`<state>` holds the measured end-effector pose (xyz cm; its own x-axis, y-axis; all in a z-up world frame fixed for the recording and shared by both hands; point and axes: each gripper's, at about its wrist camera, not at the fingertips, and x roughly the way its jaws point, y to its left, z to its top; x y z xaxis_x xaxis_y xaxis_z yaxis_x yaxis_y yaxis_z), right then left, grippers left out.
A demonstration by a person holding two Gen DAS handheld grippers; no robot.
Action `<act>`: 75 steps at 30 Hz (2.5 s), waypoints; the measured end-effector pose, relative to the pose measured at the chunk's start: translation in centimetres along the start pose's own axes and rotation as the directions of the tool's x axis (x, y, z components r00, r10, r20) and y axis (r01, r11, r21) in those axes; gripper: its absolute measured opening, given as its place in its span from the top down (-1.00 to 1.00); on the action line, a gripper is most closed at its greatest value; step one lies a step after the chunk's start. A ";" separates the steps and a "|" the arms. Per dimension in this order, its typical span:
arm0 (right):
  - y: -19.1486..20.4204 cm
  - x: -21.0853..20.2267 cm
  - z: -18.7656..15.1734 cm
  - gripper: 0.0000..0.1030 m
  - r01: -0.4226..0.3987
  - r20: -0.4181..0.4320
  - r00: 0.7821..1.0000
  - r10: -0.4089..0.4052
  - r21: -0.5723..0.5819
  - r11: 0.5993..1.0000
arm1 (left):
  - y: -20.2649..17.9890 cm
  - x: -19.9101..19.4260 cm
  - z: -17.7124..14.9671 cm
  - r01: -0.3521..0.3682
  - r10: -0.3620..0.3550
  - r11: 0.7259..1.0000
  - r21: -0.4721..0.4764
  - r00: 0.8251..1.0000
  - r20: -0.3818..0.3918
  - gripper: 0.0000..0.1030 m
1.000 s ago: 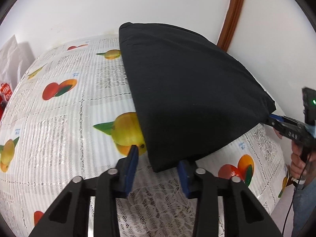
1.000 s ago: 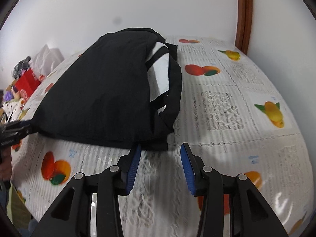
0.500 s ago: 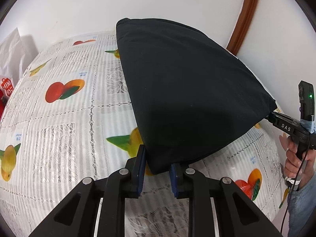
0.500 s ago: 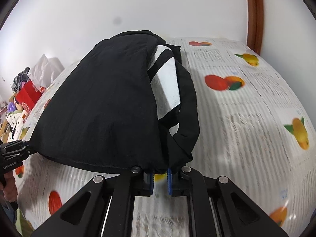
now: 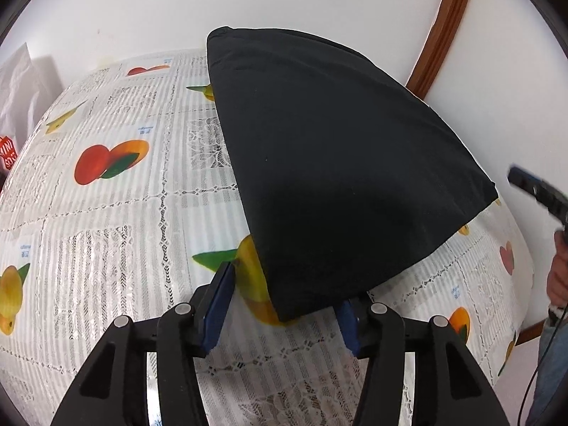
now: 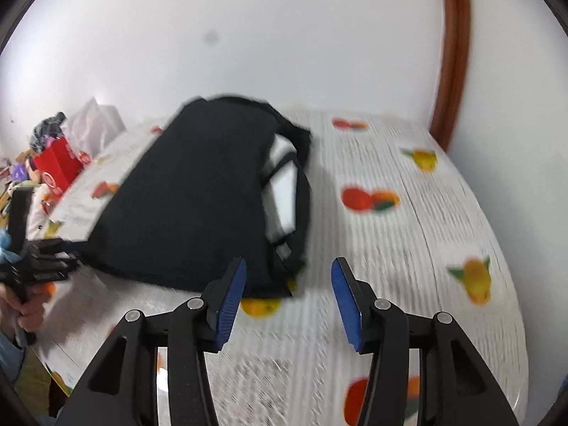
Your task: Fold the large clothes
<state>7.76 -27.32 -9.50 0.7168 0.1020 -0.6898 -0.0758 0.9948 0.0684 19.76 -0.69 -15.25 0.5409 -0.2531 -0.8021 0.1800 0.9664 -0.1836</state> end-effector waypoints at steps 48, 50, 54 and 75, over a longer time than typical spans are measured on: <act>2.7 -8.1 -4.3 -0.28 0.182 -0.048 0.983 -0.176 0.184 0.966 | -4.0 -12.1 -3.9 -0.135 0.137 0.991 -0.024 0.978 0.156 -0.38; 4.0 -10.1 -4.5 -0.35 0.219 -0.025 0.976 -0.218 0.165 0.962 | -4.7 -13.8 -4.2 -0.148 0.148 0.989 -0.018 0.970 0.195 -0.50; 5.8 -13.2 -4.9 -0.50 0.253 0.014 0.966 -0.259 0.164 0.953 | -5.8 -16.9 -5.3 -0.160 0.161 0.987 -0.026 0.955 0.247 -0.60; 9.7 -21.4 -7.7 -0.99 0.305 0.114 0.938 -0.328 0.185 0.934 | -8.3 -24.3 -8.7 -0.255 0.261 0.965 -0.064 0.894 0.365 -0.90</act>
<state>-13.65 -19.89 0.37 0.7760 -0.2307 -0.5870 0.2758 0.9611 -0.0131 -1.96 -2.17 0.81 0.8300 0.0093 -0.5577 -0.0169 0.9998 -0.0085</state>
